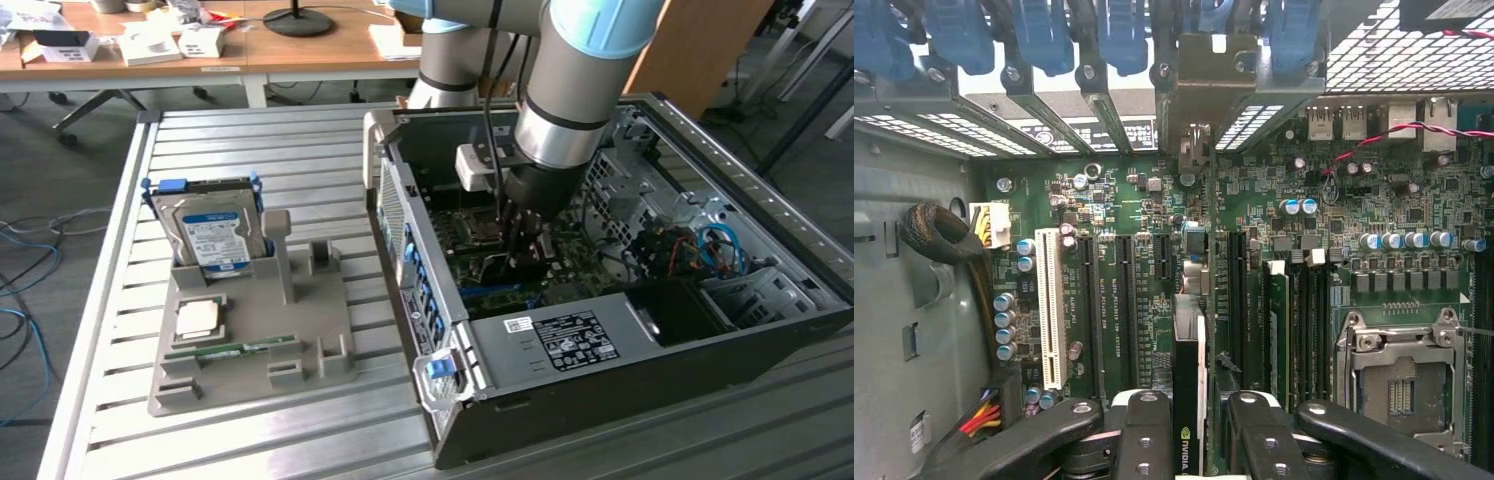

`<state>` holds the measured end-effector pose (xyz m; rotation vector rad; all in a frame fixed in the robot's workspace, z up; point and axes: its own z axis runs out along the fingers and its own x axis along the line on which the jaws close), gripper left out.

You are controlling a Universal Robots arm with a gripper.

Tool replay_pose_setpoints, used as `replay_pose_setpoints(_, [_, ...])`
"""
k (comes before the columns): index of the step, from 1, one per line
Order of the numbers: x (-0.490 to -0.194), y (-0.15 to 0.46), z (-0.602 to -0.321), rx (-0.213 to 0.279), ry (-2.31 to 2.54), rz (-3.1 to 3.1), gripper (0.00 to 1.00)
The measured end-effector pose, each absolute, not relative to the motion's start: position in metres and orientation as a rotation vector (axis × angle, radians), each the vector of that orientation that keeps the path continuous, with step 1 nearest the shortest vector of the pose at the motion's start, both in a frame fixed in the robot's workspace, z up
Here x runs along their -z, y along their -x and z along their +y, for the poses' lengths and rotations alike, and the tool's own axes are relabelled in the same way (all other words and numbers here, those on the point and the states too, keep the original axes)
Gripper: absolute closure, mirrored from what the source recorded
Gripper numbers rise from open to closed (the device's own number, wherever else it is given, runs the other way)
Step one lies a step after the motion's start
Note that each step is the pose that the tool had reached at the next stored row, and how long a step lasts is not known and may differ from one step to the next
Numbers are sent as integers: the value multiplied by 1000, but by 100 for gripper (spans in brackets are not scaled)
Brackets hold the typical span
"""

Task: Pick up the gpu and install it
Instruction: 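Insert the gpu into the slot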

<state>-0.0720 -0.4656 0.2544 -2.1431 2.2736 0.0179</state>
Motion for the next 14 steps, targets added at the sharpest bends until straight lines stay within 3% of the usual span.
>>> replay_pose_setpoints(14, [-253, 73, -465, -18, 2143, 2274, 74])
